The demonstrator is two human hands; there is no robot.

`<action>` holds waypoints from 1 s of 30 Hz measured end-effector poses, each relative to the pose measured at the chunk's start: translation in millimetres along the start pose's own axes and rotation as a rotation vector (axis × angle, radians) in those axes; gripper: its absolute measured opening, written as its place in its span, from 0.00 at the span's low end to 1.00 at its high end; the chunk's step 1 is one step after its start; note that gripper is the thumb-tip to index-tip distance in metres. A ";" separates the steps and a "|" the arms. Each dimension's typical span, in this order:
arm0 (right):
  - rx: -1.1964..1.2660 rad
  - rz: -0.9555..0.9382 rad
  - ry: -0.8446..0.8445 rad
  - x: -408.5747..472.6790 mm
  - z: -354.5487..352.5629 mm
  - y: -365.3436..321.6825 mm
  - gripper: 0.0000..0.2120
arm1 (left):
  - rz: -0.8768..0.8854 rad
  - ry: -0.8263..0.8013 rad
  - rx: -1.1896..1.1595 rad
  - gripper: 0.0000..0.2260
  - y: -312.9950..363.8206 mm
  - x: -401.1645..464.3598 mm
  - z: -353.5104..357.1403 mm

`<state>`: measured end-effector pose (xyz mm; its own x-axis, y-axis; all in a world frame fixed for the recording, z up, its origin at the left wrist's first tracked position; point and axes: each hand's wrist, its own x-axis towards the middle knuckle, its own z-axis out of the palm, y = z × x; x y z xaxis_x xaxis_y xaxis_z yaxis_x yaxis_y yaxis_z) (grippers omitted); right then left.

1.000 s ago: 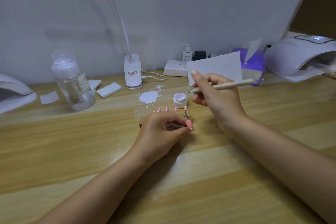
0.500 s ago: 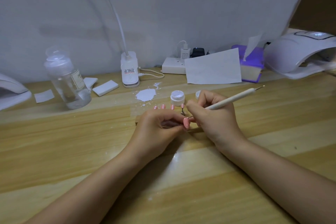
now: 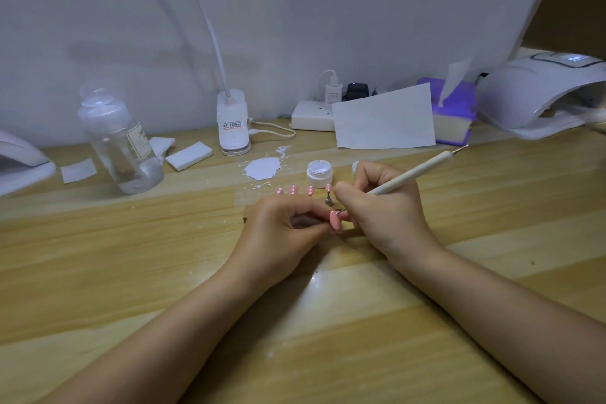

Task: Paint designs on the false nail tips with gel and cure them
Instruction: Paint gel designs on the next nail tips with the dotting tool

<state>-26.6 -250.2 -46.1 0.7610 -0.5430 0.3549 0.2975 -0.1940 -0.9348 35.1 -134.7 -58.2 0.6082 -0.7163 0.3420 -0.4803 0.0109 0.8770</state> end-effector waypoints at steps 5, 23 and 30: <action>0.009 -0.003 -0.021 -0.2 -0.8 0.1 0.19 | -0.003 0.009 0.010 0.10 -0.9 -0.2 -0.1; -0.010 -0.001 -0.005 0.4 0.1 1.2 0.19 | -0.007 0.011 0.008 0.08 -1.6 0.5 0.5; -0.019 0.002 0.003 0.7 0.4 1.2 0.18 | 0.002 0.011 0.012 0.07 -1.7 0.1 1.0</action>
<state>-25.6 -250.5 -47.0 0.7599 -0.5456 0.3534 0.2853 -0.2086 -0.9355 35.4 -135.5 -59.9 0.6143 -0.7082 0.3480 -0.4892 0.0042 0.8722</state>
